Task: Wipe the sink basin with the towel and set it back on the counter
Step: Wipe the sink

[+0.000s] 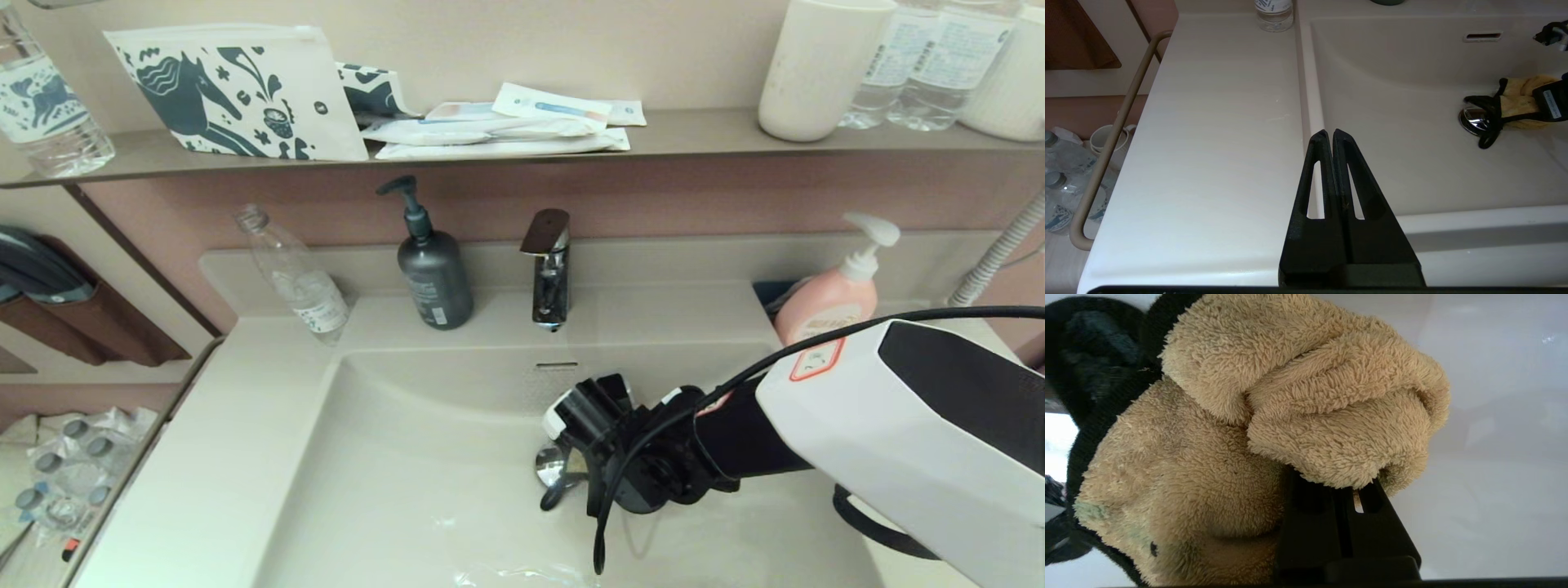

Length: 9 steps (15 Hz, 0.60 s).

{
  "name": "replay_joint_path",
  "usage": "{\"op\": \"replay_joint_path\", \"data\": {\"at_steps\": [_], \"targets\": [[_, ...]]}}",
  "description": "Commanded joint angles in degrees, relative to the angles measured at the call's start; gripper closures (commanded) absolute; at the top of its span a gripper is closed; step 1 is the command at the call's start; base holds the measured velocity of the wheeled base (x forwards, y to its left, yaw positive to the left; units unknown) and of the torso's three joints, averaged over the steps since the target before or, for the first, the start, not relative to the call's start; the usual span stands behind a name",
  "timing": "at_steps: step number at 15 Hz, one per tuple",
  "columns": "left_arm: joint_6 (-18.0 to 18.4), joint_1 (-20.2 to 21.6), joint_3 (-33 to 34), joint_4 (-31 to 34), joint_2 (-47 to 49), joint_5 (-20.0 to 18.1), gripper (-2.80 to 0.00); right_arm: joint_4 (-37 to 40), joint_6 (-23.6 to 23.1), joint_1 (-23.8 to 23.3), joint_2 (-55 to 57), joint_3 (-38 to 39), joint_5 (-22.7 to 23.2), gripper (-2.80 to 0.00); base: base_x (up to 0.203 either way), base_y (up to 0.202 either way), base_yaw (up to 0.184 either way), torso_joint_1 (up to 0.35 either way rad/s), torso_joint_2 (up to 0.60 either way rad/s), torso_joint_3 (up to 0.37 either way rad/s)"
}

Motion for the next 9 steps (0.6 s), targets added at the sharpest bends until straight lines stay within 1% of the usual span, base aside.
{"op": "replay_joint_path", "data": {"at_steps": [1, 3, 5, 7, 9], "targets": [[0.0, 0.0, 0.0, 0.0, 0.0, 0.0, 0.0, -0.5, 0.2, 0.0, -0.9, 0.6, -0.1, 0.0, 0.0, 0.0, 0.0, 0.0, 0.0, 0.0], [0.0, 0.0, 0.0, 0.0, 0.0, 0.0, 0.0, -1.9, 0.1, -0.2, -0.6, 0.1, -0.3, 0.0, 0.0, 0.0, 0.0, 0.0, 0.0, 0.0], [0.0, 0.0, 0.0, 0.0, 0.0, 0.0, 0.0, -3.3, -1.0, -0.5, 0.1, -1.4, -0.9, 0.0, 0.0, 0.0, 0.0, 0.0, 0.0, 0.0], [0.0, 0.0, 0.0, 0.0, 0.0, 0.0, 0.0, -4.4, -1.4, -1.1, 1.6, -4.6, -2.3, 0.0, 0.0, 0.0, 0.0, 0.0, 0.0, 0.0], [0.0, 0.0, 0.0, 0.0, 0.0, 0.0, 0.0, -7.9, -1.4, -1.3, 2.9, -7.3, -2.4, 0.0, 0.0, 0.0, 0.0, 0.0, 0.0, 0.0]]}}
